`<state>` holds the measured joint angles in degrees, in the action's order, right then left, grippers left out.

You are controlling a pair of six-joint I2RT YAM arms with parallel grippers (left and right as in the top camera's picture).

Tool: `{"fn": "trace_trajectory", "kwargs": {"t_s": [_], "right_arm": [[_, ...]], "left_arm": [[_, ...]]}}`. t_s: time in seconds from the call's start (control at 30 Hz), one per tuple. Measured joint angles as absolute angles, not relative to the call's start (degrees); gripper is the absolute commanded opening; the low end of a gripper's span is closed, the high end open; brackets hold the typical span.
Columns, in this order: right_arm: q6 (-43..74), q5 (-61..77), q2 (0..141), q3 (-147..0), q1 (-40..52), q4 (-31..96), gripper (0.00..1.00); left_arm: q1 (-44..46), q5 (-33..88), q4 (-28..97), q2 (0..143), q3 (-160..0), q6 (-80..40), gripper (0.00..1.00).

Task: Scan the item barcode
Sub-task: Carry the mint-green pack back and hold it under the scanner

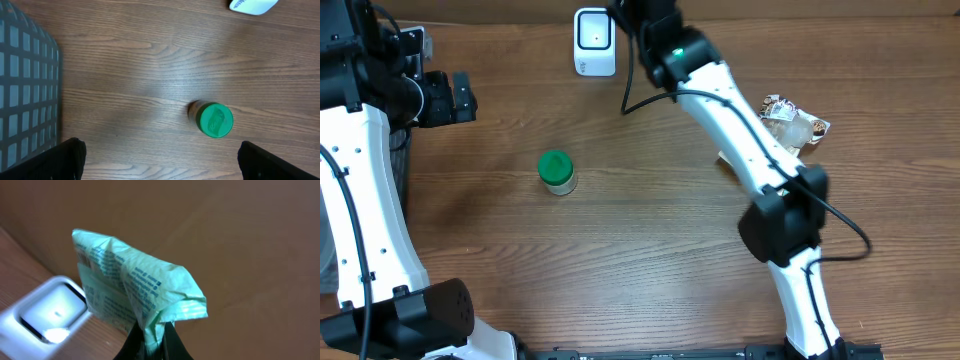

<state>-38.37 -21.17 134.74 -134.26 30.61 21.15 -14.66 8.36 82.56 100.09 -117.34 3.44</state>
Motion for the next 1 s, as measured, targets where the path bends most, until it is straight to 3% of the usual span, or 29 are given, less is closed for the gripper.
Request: {"fn": "trace_trajectory", "kwargs": {"t_s": [0.13, 0.37, 1.0], "right_arm": [[-52.7, -24.6, 140.5, -134.3, 31.2, 13.2, 0.04], [-63.3, -28.1, 146.6, -134.3, 31.3, 3.7, 0.04], [-69.8, -31.2, 148.7, -134.3, 34.4, 2.1, 0.04]], "left_arm": [[-14.7, 8.4, 82.6, 100.1, -117.3, 3.4, 1.0], [-14.7, 8.4, 82.6, 100.1, -117.3, 3.4, 0.99], [-14.7, 8.4, 82.6, 100.1, -117.3, 3.4, 0.99]]}}
